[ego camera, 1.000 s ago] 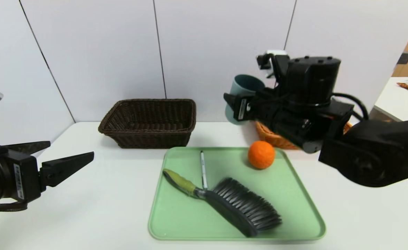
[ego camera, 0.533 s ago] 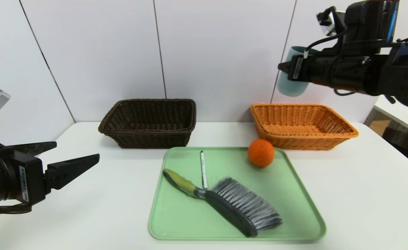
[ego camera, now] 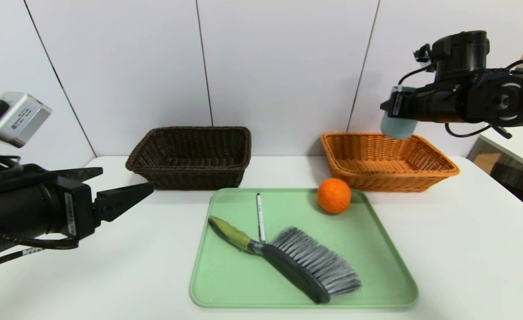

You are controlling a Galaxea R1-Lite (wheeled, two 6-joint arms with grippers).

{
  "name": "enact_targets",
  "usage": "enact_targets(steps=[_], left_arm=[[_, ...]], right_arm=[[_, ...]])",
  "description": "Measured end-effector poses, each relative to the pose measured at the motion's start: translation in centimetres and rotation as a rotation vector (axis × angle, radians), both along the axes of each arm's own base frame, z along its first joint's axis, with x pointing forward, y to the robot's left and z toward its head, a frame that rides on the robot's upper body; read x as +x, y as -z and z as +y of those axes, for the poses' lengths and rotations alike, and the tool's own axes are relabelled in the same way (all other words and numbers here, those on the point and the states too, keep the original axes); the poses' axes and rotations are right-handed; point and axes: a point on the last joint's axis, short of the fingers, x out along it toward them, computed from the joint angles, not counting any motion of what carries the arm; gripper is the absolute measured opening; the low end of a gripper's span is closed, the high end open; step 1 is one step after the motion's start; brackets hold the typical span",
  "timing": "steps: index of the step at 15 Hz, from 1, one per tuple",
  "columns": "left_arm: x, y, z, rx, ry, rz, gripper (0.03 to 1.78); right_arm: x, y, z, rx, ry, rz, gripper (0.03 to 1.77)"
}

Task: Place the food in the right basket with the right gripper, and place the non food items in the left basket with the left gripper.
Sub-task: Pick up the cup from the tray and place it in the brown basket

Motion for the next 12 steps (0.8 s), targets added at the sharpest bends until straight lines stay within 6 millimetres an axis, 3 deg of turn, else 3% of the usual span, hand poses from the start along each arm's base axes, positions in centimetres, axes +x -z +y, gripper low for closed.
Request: enact_targets(steps=[5, 12], left_arm=[[3.4, 0.2, -1.9, -0.03, 0.02, -0.062, 1.69], [4.3, 1.0, -2.7, -0.014, 0.042, -0.024, 1.69]], right_arm=[[2.6, 3.1, 0.1, -0.018, 0.03, 0.058, 1.14], [4.8, 5.7, 0.2, -0.032, 0.048, 0.102, 1.14]])
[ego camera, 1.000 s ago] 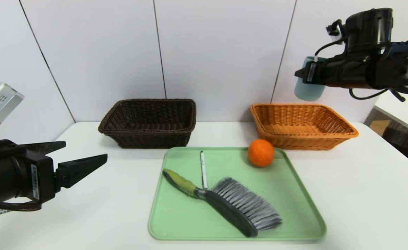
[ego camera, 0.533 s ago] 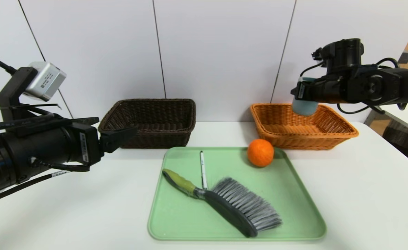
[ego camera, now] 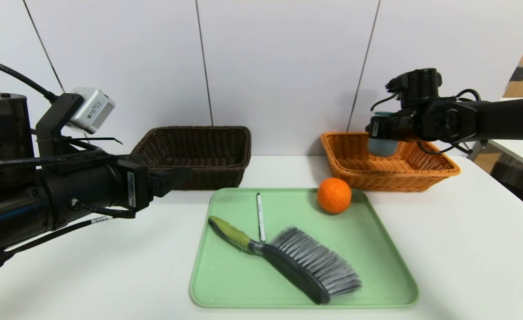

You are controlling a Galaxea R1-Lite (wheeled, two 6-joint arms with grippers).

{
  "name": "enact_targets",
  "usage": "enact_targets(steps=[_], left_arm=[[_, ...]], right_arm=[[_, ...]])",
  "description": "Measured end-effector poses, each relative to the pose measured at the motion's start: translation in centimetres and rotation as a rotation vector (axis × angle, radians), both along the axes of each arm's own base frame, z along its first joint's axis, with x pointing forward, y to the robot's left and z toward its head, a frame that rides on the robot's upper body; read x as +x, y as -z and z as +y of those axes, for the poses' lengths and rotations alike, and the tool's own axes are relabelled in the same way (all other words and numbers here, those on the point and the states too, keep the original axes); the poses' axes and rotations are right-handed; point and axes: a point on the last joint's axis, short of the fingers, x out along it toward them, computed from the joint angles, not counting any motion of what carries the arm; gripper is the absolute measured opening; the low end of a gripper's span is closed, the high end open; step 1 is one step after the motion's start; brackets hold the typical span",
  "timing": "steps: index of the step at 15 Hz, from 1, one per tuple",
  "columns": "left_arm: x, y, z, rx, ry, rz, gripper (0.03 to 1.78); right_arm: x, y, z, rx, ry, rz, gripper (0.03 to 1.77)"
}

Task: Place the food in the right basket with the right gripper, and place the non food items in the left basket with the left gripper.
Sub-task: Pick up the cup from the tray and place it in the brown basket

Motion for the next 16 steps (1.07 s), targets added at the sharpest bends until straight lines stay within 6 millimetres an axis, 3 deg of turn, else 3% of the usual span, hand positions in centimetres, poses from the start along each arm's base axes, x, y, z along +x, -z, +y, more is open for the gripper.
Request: enact_targets(steps=[12, 14, 16], left_arm=[[0.5, -0.3, -0.3, -0.004, 0.0, -0.005, 1.69], [0.6, -0.2, -0.3, -0.004, -0.001, -0.002, 1.69], [0.5, -0.1, -0.3, -0.002, 0.0, 0.004, 1.69]], right_arm=[[0.4, -0.2, 0.0, -0.002, -0.003, -0.013, 1.14], [-0.3, -1.5, 1.2, 0.006, -0.032, -0.044, 1.14], [-1.7, -4.3, 4.4, 0.024, -0.111, -0.12, 1.14]])
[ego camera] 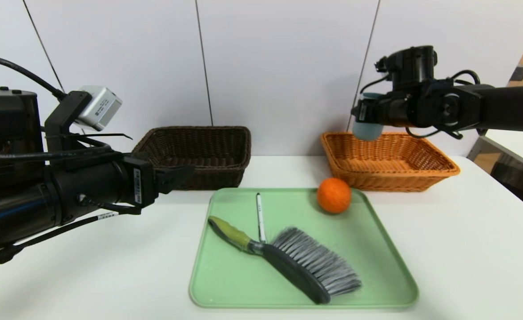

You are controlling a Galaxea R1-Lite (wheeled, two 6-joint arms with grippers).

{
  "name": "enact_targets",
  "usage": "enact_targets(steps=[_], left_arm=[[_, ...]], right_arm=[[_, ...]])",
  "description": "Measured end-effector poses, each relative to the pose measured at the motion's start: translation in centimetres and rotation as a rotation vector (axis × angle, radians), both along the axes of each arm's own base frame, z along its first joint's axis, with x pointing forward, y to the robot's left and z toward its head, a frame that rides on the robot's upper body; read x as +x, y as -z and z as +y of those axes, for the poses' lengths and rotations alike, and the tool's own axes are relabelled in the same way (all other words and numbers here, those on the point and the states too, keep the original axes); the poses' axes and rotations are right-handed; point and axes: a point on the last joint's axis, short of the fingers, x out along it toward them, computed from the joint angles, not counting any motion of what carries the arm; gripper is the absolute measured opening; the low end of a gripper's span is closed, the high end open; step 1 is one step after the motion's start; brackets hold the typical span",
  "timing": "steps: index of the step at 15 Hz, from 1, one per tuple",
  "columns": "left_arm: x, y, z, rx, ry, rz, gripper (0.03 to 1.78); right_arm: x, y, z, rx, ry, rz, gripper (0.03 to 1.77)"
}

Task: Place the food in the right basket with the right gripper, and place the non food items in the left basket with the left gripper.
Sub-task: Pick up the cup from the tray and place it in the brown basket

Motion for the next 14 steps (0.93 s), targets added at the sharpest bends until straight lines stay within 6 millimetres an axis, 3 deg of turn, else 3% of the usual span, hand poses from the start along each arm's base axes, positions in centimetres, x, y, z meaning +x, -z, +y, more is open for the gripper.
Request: enact_targets(steps=[3, 7, 10, 14], left_arm=[[0.0, 0.2, 0.0, 0.006, -0.001, 0.009, 1.69], [0.0, 0.5, 0.1, 0.015, -0.006, 0.016, 1.69], [-0.1, 0.5, 0.1, 0.017, -0.008, 0.015, 1.69], [-0.3, 0.4, 0.0, 0.024, -0.038, 0.005, 1.69]], right_arm=[[-2.8, -5.1, 4.8, 0.037, -0.123, -0.126, 1.14], [-6.6, -8.0, 11.0, 0.101, -0.319, -0.24, 1.14], [-7.6, -8.5, 13.6, 0.162, -0.409, -0.317, 1.14], [-7.6, -7.5, 16.1, 0.231, -0.454, -0.35, 1.13]])
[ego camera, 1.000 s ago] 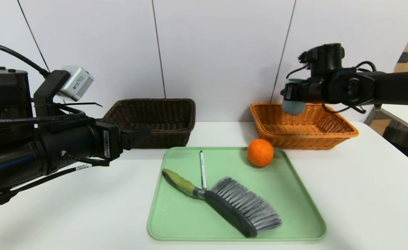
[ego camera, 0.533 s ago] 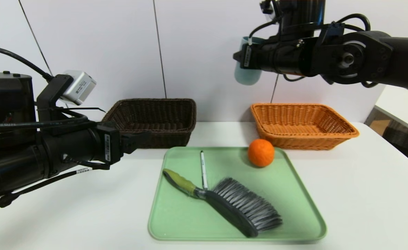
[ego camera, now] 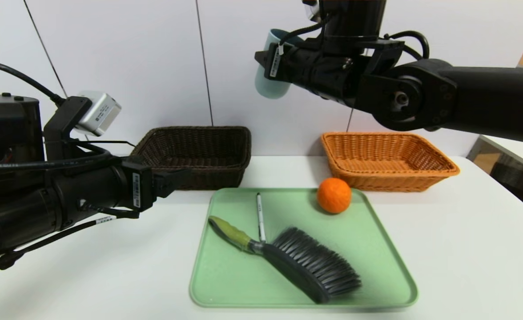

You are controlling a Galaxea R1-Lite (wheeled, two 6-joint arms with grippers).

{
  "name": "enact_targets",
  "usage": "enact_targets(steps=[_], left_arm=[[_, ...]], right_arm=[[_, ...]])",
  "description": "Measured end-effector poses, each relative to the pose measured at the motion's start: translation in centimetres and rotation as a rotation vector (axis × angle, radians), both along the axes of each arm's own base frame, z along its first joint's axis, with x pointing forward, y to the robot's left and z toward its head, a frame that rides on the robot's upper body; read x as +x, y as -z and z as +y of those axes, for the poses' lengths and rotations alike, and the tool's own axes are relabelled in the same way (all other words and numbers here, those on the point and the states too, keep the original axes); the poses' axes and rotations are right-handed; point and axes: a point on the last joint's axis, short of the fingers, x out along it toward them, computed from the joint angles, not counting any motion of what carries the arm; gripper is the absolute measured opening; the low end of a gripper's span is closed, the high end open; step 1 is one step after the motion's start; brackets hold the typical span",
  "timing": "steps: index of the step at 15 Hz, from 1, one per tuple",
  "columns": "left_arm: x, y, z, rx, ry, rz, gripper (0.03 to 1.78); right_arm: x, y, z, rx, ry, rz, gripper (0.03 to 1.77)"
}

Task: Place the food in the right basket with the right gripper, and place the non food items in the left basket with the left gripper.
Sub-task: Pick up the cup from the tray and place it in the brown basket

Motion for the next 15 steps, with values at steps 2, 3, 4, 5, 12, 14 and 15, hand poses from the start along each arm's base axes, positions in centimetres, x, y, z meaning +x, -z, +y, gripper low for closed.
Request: enact_targets(steps=[2, 3, 4, 5, 12, 14, 15], left_arm=[[-0.3, -0.1, -0.2, 0.001, -0.001, -0.008, 1.69], [-0.4, -0.3, -0.4, 0.0, -0.003, -0.015, 1.69], [-0.6, -0.3, -0.6, 0.001, -0.001, -0.018, 1.69], [-0.7, -0.4, -0.8, 0.001, 0.003, -0.022, 1.69], [-1.0, -0.4, -1.6, 0.008, 0.012, -0.025, 1.69], [-0.9, -0.3, -1.6, 0.01, 0.013, -0.022, 1.69], [-0.9, -0.3, -1.6, 0.01, 0.013, -0.021, 1.69]], right_arm=[[0.0, 0.9, 1.5, 0.023, -0.028, -0.016, 1.13], [0.1, 1.4, 2.2, 0.031, -0.04, -0.02, 1.13], [0.3, 2.0, 2.8, 0.035, -0.046, -0.023, 1.13], [0.5, 2.6, 3.3, 0.039, -0.051, -0.028, 1.13], [2.6, 8.3, 6.7, 0.017, -0.077, -0.005, 1.13], [3.1, 9.7, 7.4, 0.02, -0.081, -0.01, 1.13], [3.4, 10.5, 7.7, 0.021, -0.082, -0.011, 1.13]])
